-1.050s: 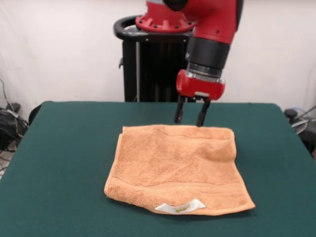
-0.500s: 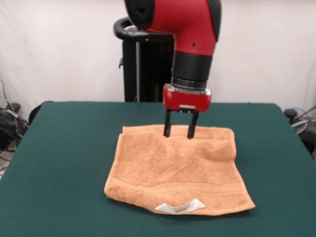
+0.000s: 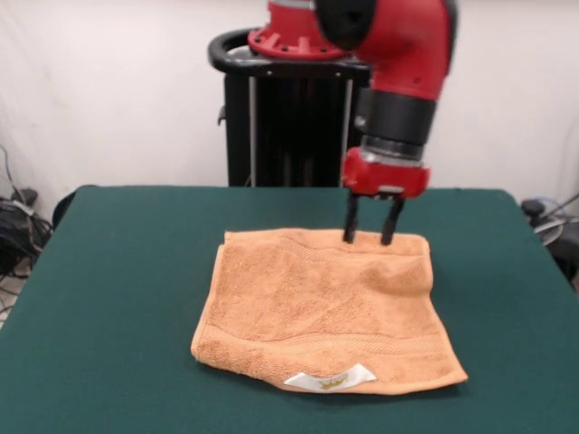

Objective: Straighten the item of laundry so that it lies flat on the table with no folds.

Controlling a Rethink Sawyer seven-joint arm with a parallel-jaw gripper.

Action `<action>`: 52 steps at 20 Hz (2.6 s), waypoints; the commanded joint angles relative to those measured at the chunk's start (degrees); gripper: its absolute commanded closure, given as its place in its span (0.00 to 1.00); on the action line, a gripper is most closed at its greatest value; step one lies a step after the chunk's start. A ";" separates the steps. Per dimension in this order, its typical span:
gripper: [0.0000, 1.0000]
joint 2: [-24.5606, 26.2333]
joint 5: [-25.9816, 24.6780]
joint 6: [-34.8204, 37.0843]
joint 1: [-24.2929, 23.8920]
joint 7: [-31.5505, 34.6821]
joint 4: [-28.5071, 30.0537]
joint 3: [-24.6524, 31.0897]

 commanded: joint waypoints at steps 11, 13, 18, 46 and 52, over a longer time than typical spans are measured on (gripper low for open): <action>0.00 5.55 0.18 -8.44 3.94 4.78 -2.27 -2.85; 0.00 6.79 1.03 -9.85 5.66 5.45 -2.82 -4.88; 0.00 8.09 1.90 -11.06 7.89 5.53 -3.21 -6.90; 0.00 13.32 4.86 -15.22 13.22 7.72 -1.24 -5.66; 0.00 15.21 7.97 -16.95 17.06 8.35 -1.12 -7.89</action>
